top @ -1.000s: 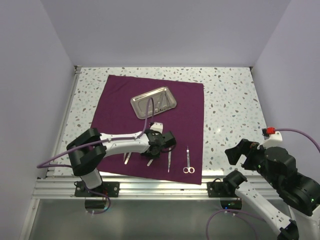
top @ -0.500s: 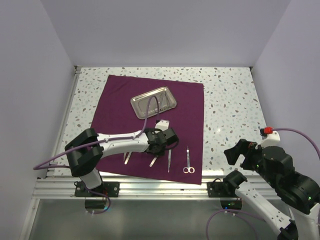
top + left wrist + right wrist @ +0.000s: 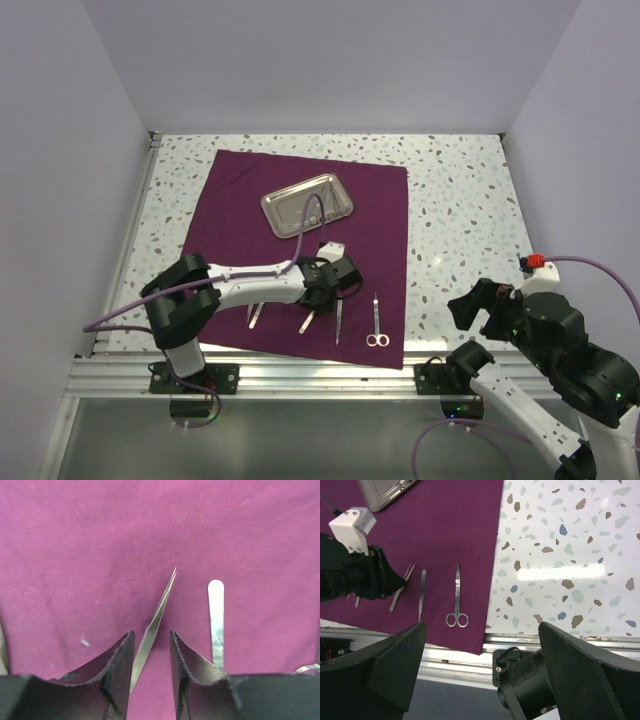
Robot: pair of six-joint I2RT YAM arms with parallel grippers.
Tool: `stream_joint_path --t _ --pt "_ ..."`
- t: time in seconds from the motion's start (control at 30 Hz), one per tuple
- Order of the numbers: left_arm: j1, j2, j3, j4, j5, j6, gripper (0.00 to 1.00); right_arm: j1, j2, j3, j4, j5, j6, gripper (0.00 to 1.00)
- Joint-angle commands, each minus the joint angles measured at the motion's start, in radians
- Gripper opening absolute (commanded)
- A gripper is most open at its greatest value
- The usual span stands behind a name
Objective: Open and lay out the surgical kit
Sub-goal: Pick up the medical item from the surgical kit, then place the medical item in the surgical kit.
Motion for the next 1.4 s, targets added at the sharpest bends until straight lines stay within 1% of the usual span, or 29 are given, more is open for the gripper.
stream_joint_path --t 0.0,0.17,0.2,0.27,0.3,0.33,0.37,0.43,0.6,0.77,0.93,1.03,1.07,1.13,1.17,1.23,1.27,1.37 --pt "-0.002 0.05 -0.011 0.045 0.013 0.003 0.36 0.0 -0.005 0.007 -0.148 0.007 -0.006 0.98" --pt "0.004 0.087 -0.01 0.013 0.001 -0.02 0.29 0.006 -0.007 0.012 -0.148 0.012 -0.009 0.98" --pt "0.009 0.093 -0.005 0.002 -0.005 -0.029 0.23 0.009 -0.008 0.012 -0.148 0.016 -0.006 0.98" --pt "0.022 0.096 -0.005 -0.024 -0.01 -0.043 0.15 0.014 -0.008 0.012 -0.148 0.021 -0.005 0.98" --pt "0.027 0.094 -0.008 -0.03 -0.016 -0.045 0.07 0.018 -0.01 0.012 -0.147 0.025 -0.006 0.99" --pt "0.032 0.09 -0.008 -0.04 -0.024 -0.046 0.01 0.018 -0.01 0.012 -0.147 0.027 -0.005 0.98" --pt "0.042 0.076 -0.01 -0.058 -0.03 -0.048 0.0 0.021 -0.008 0.012 -0.145 0.032 -0.005 0.99" --pt "0.048 0.055 -0.008 -0.075 -0.05 -0.045 0.0 0.027 -0.007 0.013 -0.143 0.038 -0.002 0.98" --pt "0.067 -0.054 -0.008 -0.175 -0.12 -0.026 0.0 0.043 -0.011 0.013 -0.148 0.052 0.007 0.98" --pt "0.11 -0.166 -0.036 -0.241 -0.158 -0.007 0.0 0.049 -0.007 0.009 -0.137 0.056 0.007 0.98" --pt "0.177 -0.234 -0.092 -0.251 -0.172 0.021 0.0 0.05 0.004 0.0 -0.119 0.052 0.004 0.98" --pt "0.212 -0.254 -0.145 -0.216 -0.172 0.049 0.0 0.052 0.009 -0.005 -0.111 0.041 0.004 0.98" --pt "0.226 -0.266 -0.16 -0.198 -0.171 0.058 0.08 0.052 0.01 -0.008 -0.102 0.036 0.004 0.98" --pt "0.266 -0.277 -0.197 -0.179 -0.166 0.079 0.14 0.05 0.015 -0.01 -0.093 0.013 0.001 0.98" --pt "0.278 -0.287 -0.22 -0.155 -0.16 0.09 0.22 0.05 0.016 -0.01 -0.09 0.009 0.0 0.98" --pt "0.312 -0.298 -0.235 -0.138 -0.156 0.11 0.3 0.05 0.019 -0.005 -0.09 0.004 0.001 0.98" --pt "0.32 -0.3 -0.238 -0.129 -0.156 0.116 0.39 0.05 0.019 -0.004 -0.093 0.004 -0.002 0.98" --pt "0.326 -0.304 -0.209 -0.133 -0.149 0.121 0.56 0.05 0.016 0.003 -0.105 0.001 0.0 0.98"
